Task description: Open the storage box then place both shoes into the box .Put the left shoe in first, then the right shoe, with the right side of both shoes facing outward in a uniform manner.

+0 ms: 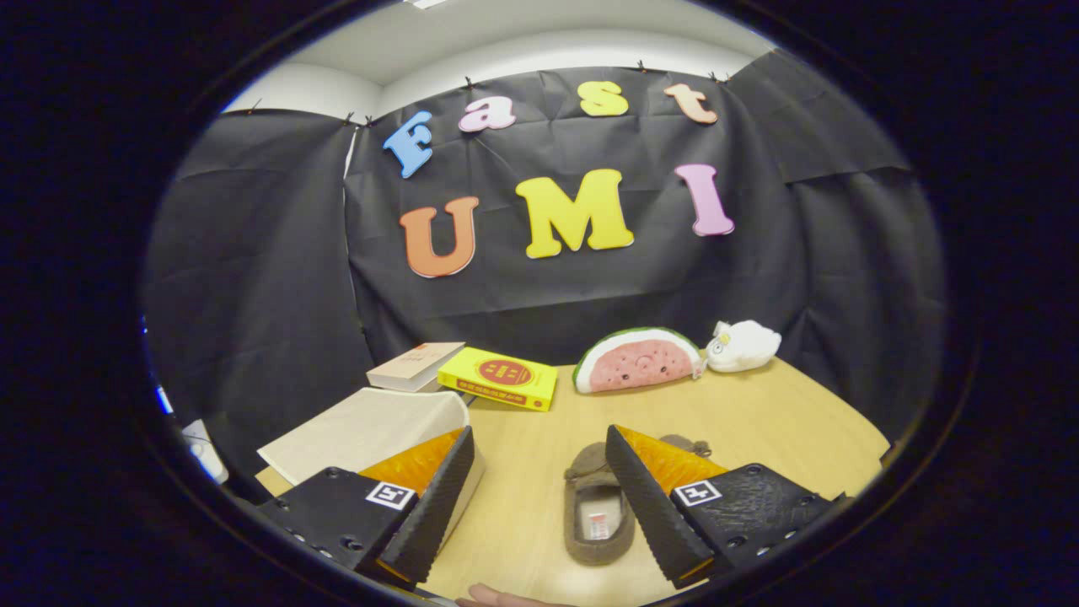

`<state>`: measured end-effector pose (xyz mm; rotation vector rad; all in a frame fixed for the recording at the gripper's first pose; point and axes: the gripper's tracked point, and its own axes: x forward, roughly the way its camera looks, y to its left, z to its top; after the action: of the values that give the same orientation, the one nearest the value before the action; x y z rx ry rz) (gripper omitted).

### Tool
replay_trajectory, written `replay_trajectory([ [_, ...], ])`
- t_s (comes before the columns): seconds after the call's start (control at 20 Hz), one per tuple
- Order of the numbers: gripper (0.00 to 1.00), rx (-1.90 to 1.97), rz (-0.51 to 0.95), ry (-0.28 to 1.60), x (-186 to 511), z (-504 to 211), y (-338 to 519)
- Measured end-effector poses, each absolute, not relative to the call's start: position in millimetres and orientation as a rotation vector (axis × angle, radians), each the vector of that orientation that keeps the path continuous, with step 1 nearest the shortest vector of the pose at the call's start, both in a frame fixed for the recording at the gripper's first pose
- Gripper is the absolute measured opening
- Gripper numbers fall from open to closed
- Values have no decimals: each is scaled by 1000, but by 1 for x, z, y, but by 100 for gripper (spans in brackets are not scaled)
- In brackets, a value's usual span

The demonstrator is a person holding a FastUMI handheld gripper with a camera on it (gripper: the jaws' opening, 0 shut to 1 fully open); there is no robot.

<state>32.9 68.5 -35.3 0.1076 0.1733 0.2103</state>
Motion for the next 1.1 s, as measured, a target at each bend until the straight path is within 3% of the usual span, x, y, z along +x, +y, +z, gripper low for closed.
replay_trajectory([
  [0.4, 95, 208, 430, 379, 75, -68, 150],
  [1.05, 98, 685, 705, 666, 98, -112, 190],
  [1.1, 91, 724, 731, 683, 97, -108, 192],
])
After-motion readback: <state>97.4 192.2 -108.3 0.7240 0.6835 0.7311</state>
